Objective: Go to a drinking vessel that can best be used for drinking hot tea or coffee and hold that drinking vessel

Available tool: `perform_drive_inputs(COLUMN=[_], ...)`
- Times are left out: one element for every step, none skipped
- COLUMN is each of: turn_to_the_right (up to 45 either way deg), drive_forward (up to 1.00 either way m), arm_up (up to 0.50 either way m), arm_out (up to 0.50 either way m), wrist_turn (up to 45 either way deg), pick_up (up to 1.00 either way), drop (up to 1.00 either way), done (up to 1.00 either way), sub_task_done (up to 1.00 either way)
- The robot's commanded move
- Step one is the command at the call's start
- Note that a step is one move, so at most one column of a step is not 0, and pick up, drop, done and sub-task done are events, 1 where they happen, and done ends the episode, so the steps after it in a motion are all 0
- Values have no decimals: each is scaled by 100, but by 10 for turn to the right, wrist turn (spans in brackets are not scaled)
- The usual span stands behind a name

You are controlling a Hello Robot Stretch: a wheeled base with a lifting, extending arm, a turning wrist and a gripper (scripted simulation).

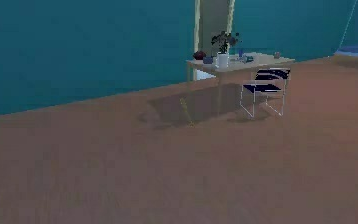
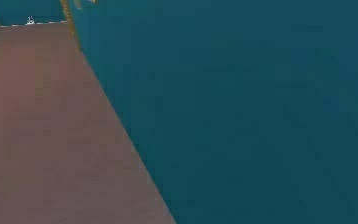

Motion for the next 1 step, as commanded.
perform_drive_inputs(turn_to_the_right=[60], drive_forward=[0], arm_up=[0], arm_out=[0], wrist_turn=[0], pick_up=[0], drop=[0], done=[0], sub_task_done=[0])
